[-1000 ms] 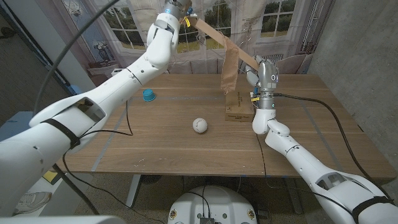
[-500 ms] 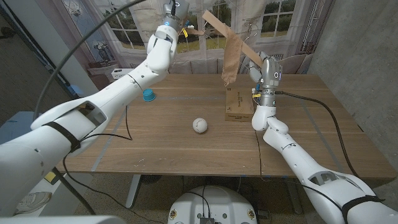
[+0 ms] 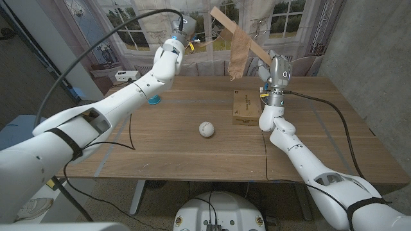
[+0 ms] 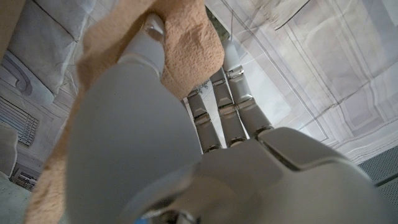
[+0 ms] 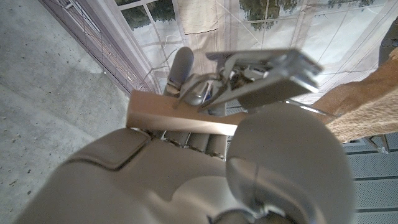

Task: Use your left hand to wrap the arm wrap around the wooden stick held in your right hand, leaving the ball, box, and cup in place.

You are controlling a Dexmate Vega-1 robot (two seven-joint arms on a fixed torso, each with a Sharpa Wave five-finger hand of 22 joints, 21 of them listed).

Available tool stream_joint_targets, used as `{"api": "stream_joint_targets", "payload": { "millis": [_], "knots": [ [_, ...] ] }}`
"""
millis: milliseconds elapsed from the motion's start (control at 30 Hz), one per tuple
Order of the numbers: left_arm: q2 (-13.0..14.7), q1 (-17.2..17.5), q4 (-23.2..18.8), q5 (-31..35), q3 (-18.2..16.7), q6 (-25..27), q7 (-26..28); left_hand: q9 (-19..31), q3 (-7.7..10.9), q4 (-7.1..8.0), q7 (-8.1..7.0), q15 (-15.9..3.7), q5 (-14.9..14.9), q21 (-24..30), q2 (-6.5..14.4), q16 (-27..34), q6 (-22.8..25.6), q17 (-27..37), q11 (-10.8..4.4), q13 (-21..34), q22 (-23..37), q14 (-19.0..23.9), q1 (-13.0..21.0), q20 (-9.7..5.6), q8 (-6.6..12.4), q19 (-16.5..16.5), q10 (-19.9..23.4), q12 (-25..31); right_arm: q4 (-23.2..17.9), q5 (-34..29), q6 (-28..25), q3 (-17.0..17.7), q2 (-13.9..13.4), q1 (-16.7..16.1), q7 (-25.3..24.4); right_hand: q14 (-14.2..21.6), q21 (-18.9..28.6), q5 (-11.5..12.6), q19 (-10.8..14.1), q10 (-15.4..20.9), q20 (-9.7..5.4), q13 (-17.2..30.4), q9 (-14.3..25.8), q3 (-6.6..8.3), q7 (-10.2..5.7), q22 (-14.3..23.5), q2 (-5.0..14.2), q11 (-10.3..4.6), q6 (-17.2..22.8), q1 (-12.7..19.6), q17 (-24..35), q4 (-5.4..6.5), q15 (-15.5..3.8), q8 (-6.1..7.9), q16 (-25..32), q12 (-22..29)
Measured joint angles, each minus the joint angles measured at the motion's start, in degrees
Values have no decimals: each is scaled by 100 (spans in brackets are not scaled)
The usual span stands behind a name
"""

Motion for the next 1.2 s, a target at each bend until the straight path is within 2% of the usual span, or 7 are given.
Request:
{"api": "stream_joint_targets", "payload": {
  "millis": [733, 1200],
  "knots": [
    [94, 277, -312, -835, -6, -657, 153, 22, 0, 0, 17, -3, 15, 41, 0, -22, 20, 80, 0, 28, 5, -3, 0, 1, 1, 1, -2, -28, 515, 403, -738, -375, -42, 442, 0, -1, 0, 0, -20, 0, 20, -17, -10, -2, 9, 0, 0, 0, -10, 0, 1, -2, 1, 40, -4, 13],
    [67, 365, -318, -1197, 10, -1074, 231, 28, 0, 0, 17, 2, 14, 60, 0, -60, 20, 186, 21, 18, 3, 2, 0, 2, 2, 1, 39, -50, 860, 388, -820, -179, 162, 613, 0, -3, 0, 0, -19, -31, 19, -27, -26, -5, 8, 0, 0, -32, -30, 0, 1, -5, 3, 40, 35, 12]
  ]
}}
